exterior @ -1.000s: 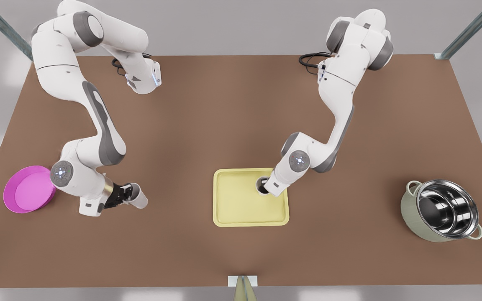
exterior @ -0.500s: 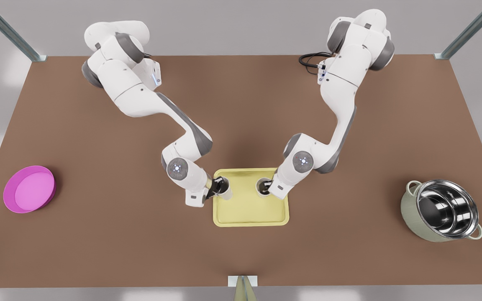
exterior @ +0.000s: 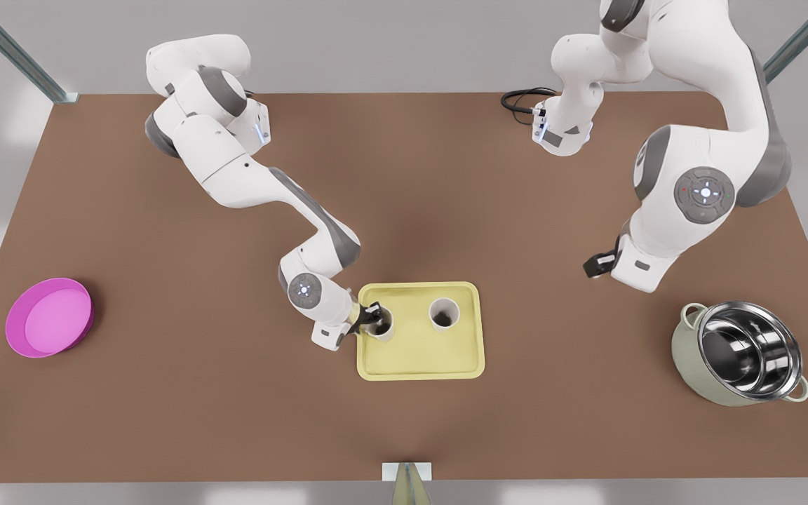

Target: Use both arms to respectively pick up the white IKEA cups from the middle-left and middle-right positions, then place the white IKEA cups onto the middle-middle tray, ensuring that the cups remain upright and do not tip over

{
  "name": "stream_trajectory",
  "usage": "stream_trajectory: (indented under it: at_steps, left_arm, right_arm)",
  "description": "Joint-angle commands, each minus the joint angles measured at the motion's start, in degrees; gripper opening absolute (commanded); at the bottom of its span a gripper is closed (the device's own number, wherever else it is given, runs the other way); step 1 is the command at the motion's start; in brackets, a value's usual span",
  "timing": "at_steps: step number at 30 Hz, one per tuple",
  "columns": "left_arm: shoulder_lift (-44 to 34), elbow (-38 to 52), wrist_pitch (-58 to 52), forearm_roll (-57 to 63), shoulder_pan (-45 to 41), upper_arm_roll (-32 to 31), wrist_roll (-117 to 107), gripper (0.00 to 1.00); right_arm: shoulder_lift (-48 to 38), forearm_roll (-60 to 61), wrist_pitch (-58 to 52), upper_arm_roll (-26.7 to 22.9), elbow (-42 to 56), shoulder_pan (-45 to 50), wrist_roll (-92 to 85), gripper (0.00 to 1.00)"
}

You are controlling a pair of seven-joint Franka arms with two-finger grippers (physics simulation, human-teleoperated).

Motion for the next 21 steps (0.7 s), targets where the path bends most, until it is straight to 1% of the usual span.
stream_trajectory:
  at_steps: [1,7,9,10,11,12,13,14,15,16,17,19,20,21]
  left_arm:
    - [-0.01,0.13,-6.40,-0.80,0.23,0.04,20.20,1.00]
    - [-0.19,0.22,-6.75,-1.06,0.23,-0.05,20.20,1.00]
    - [-0.19,0.14,-7.81,-1.06,0.32,-0.05,20.20,1.00]
    - [-0.19,0.13,-8.51,-1.06,0.32,0.04,20.20,1.00]
    - [-0.19,0.13,-8.60,-1.06,0.32,0.04,20.11,1.00]
    - [-0.19,0.22,-8.60,-1.06,0.32,0.04,20.11,1.00]
    - [-0.19,0.13,-9.47,-1.06,0.32,0.04,20.20,1.00]
    - [-0.19,0.22,-9.48,-1.06,0.49,0.04,20.29,1.00]
    - [-0.19,0.22,-9.48,-1.06,0.49,0.04,20.29,1.00]
    - [-0.19,0.22,-9.48,-1.06,0.49,0.04,20.29,1.00]
    - [-0.19,0.22,-9.48,-1.06,0.49,0.04,20.29,1.00]
    - [-0.19,0.22,-9.48,-1.06,0.49,0.04,20.29,1.00]
    - [-0.19,0.22,-9.48,-1.06,0.49,0.04,20.20,1.00]
    - [-0.27,0.22,-9.65,-1.06,0.49,0.04,20.20,1.00]
  right_arm:
    - [-0.07,-0.06,0.33,0.02,0.09,0.08,10.14,1.00]
    - [-0.16,0.38,0.33,0.11,0.36,0.25,10.23,1.00]
    - [-1.57,0.65,-0.28,0.37,0.27,-0.10,10.32,1.00]
    - [-3.59,0.65,-1.25,0.46,-0.87,-0.45,10.23,1.00]
    - [-6.92,0.65,-5.82,0.98,-1.05,-1.50,9.96,1.00]
    - [-10.70,0.65,-12.76,3.88,-1.05,-5.01,10.05,1.00]
    - [-12.99,0.65,-19.79,8.45,-0.44,-10.64,10.05,1.00]
    - [-15.54,0.47,-27.17,9.60,-0.26,-15.12,9.79,1.00]
    - [-17.29,-0.58,-32.87,9.16,-0.35,-18.01,9.96,1.00]
    - [-17.30,-13.21,-36.14,8.89,1.76,-21.28,6.55,1.00]
    - [-17.65,-18.77,-42.20,8.46,3.25,-24.70,-5.40,1.00]
    - [-22.29,-19.57,-48.79,0.65,5.45,-23.57,-19.55,1.00]
    - [-30.19,-10.82,-50.30,-8.73,4.40,-18.67,-19.65,1.00]
    - [-35.92,-6.83,-50.82,-16.76,1.51,-13.20,-19.57,1.00]
